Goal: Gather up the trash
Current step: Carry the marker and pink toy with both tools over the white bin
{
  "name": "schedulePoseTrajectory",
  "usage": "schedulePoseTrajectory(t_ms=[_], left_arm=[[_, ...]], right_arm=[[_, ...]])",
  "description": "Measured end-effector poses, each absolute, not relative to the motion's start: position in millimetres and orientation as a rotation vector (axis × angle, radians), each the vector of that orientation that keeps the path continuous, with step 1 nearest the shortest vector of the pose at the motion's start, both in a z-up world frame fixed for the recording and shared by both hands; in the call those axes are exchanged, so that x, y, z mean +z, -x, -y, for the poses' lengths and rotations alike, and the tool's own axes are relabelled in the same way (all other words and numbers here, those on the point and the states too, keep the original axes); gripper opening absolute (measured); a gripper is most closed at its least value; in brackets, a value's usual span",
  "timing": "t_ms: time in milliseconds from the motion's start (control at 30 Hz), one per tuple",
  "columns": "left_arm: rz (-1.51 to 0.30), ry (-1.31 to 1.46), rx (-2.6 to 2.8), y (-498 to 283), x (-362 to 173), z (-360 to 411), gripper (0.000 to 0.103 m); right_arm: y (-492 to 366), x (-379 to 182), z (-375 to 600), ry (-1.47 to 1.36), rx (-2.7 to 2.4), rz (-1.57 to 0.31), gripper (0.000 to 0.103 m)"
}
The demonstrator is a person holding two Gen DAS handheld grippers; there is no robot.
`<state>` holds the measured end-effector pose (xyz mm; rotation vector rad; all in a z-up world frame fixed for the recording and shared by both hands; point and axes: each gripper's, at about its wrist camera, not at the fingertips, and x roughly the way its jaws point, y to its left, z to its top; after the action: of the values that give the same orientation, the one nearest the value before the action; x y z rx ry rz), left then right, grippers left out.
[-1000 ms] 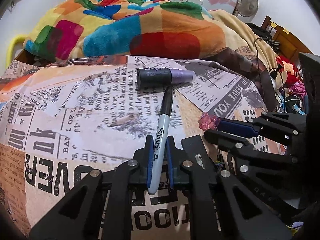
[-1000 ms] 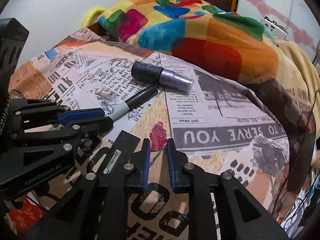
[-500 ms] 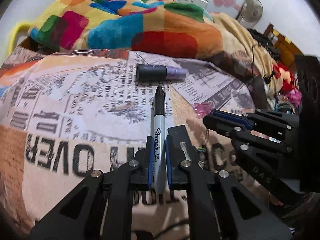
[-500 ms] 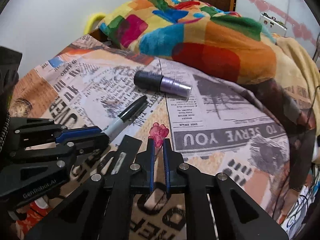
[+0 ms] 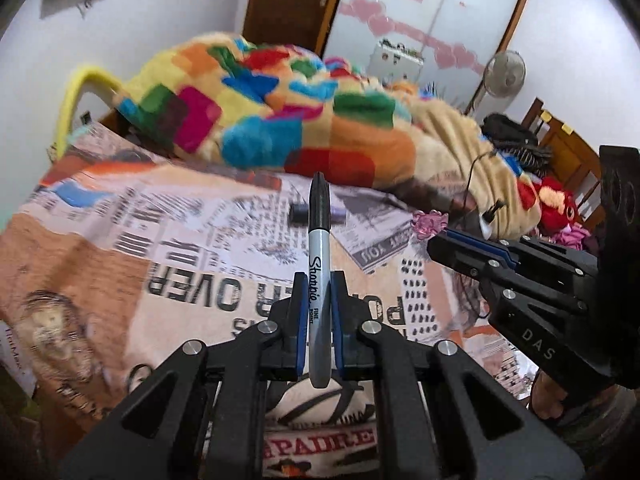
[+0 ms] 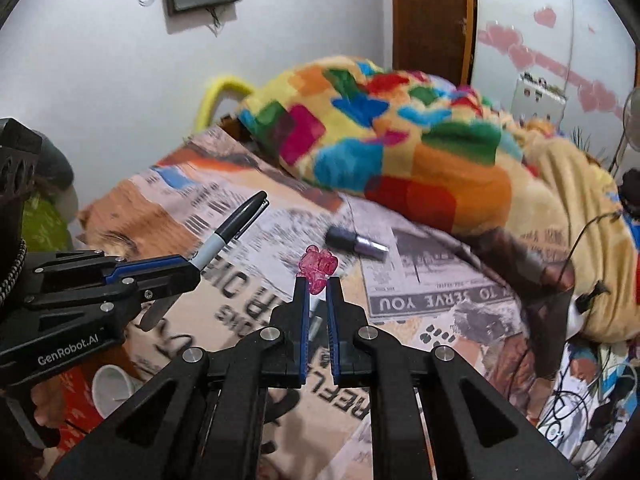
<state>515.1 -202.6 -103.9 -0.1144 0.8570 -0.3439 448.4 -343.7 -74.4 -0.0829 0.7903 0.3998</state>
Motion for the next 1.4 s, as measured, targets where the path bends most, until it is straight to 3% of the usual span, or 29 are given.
schedulePoseTrajectory(t_ms=[333,600,1067,1400], left_arm=[[-0.722,0.127,-0.24,-424,-25,152,0.01],[-0.676,0.139,-0.131,-355,-1,94,0.01],[-0.659,0.194,0.068,-250,0,-14,0.01],[-0.704,0.28,0.225,-187,-39,-88,0.01]], right_arm=[[-381,-6,302,0.096,0.495,-0.667,0.008],[-331,13,257,0.107,0.59,-0.632,0.008],[-261,5,156,0.17,0.791,-0.638,0.008],[-223,-21,82,0.278,0.92,-0.69,0.008]])
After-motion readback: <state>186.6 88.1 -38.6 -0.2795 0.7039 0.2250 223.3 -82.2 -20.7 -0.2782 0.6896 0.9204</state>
